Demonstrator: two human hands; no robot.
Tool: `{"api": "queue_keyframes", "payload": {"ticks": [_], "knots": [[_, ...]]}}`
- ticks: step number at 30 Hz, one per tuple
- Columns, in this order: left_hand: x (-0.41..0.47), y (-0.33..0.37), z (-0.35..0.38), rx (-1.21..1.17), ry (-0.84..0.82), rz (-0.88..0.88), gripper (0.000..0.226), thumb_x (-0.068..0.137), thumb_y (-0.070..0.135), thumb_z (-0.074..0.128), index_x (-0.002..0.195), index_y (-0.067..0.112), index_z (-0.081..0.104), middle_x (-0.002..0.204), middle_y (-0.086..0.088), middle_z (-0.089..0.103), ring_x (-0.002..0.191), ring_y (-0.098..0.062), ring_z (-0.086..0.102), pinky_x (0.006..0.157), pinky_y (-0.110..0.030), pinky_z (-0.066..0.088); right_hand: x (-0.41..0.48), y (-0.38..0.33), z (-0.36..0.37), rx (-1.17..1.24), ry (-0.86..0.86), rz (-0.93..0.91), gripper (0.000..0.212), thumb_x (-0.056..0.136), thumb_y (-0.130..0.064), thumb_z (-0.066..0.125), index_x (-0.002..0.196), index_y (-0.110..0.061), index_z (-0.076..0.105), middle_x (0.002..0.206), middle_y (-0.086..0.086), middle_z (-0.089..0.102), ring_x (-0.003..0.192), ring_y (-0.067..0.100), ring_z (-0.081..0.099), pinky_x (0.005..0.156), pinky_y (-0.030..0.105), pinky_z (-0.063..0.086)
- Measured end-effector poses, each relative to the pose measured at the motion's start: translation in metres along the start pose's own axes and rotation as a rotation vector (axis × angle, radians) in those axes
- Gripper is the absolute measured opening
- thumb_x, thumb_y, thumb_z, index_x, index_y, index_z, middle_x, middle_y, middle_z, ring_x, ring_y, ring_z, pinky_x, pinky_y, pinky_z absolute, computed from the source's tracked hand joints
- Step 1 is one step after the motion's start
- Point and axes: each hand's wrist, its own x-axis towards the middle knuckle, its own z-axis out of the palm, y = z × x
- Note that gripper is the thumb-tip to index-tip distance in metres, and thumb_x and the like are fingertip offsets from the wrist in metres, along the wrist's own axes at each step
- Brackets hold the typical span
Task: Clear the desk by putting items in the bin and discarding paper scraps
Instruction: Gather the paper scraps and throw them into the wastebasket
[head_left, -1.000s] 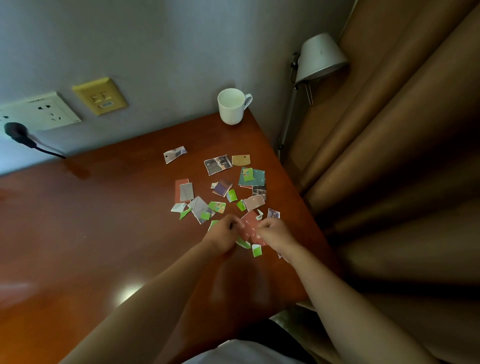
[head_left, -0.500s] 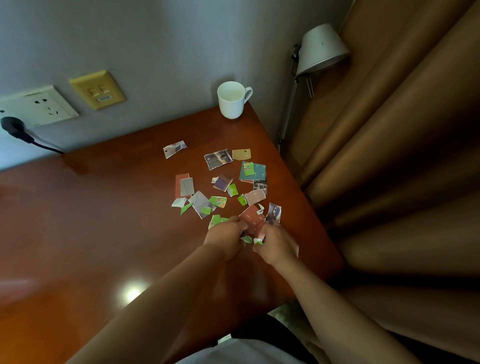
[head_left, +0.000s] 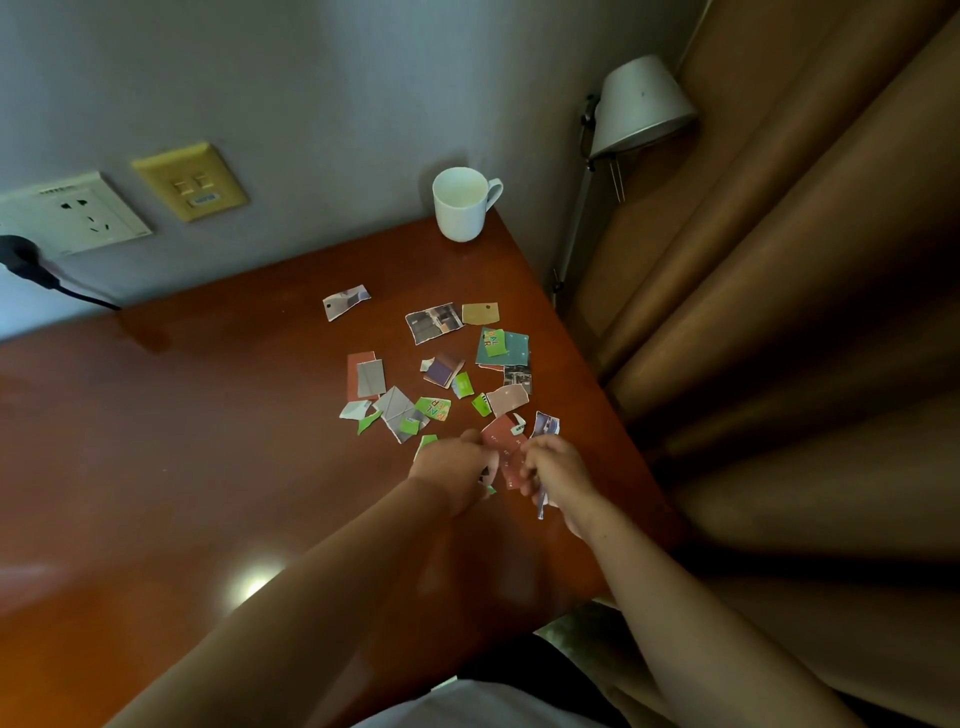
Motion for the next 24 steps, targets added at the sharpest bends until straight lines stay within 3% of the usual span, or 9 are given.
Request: {"api": "queue_keyframes", "payload": {"ticks": [3,6,10,14,16,19,22,24], "knots": [[0.000,-0.004,-0.001,-0.106,-0.030,0.001,0.006,0.080,0.028,0.068,0.083,0.027,0.063,0.104,0.003,0.051,0.094,-0.020,0.058,0.073,-0.027,0.046,0.006,-0.005,-0.001,0.019,0.009,-0.019,0.023,0.090,0.002,0.044,0.095,-0.012,0.061,0.072,0.000,0.055,0.054,0.012,0.046,0.047,0.022,0.037],[0.001,-0.013,-0.007,-0.468,-0.062,-0.077,0.018,0.083,0.024,0.067,0.072,0.027,0.053,0.083,0.006,0.055,0.081,-0.017,0.056,0.067,-0.027,0.042,0.015,-0.010,-0.001,0.011,0.047,-0.049,0.011,0.096,-0.014,0.054,0.092,-0.017,0.064,0.083,0.001,0.063,0.065,0.012,0.056,0.050,0.022,0.045],[0.004,-0.013,-0.023,-0.988,0.005,-0.329,0.012,0.093,0.012,0.051,0.081,0.015,0.049,0.073,-0.001,0.060,0.062,-0.015,0.051,0.054,-0.024,0.039,0.027,-0.017,-0.002,-0.287,0.177,-0.152,0.007,0.090,-0.024,0.065,0.096,-0.021,0.063,0.096,-0.003,0.063,0.087,0.018,0.062,0.072,0.032,0.052],[0.009,-0.009,-0.029,-1.365,0.066,-0.454,0.012,0.101,0.010,0.037,0.089,0.009,0.041,0.073,-0.010,0.062,0.054,-0.019,0.059,0.048,-0.025,0.044,0.030,-0.025,0.000,-0.604,0.246,-0.203,0.022,0.088,-0.031,0.065,0.108,-0.025,0.058,0.094,-0.008,0.054,0.093,0.018,0.060,0.068,0.029,0.049],[0.013,-0.007,-0.027,-1.362,0.099,-0.495,0.009,0.099,0.006,0.035,0.093,0.009,0.040,0.068,-0.008,0.058,0.053,-0.019,0.056,0.049,-0.025,0.044,0.032,-0.026,0.001,-0.700,0.271,-0.210,0.027,0.088,-0.033,0.065,0.112,-0.025,0.058,0.102,-0.006,0.061,0.098,0.019,0.061,0.064,0.025,0.041],[0.019,-0.008,-0.020,-1.150,0.101,-0.486,0.011,0.097,0.007,0.039,0.101,0.012,0.048,0.072,-0.004,0.056,0.056,-0.015,0.052,0.049,-0.025,0.044,0.036,-0.025,0.005,-0.800,0.312,-0.216,0.027,0.087,-0.038,0.066,0.110,-0.026,0.058,0.113,-0.002,0.063,0.100,0.019,0.062,0.063,0.025,0.043],[0.023,-0.010,-0.011,-0.967,0.086,-0.439,0.007,0.093,0.022,0.054,0.099,0.019,0.053,0.094,-0.005,0.063,0.082,-0.024,0.064,0.074,-0.039,0.056,0.037,-0.027,0.006,-0.852,0.317,-0.211,0.022,0.091,-0.039,0.062,0.107,-0.024,0.061,0.108,-0.002,0.065,0.097,0.020,0.063,0.063,0.024,0.042],[0.024,-0.007,-0.010,-0.798,0.057,-0.425,0.021,0.087,0.033,0.064,0.101,0.023,0.051,0.098,0.000,0.064,0.087,-0.022,0.065,0.074,-0.037,0.054,0.037,-0.027,0.007,-0.840,0.300,-0.191,0.014,0.093,-0.036,0.060,0.102,-0.025,0.062,0.106,-0.002,0.066,0.094,0.019,0.062,0.061,0.023,0.036]]}}
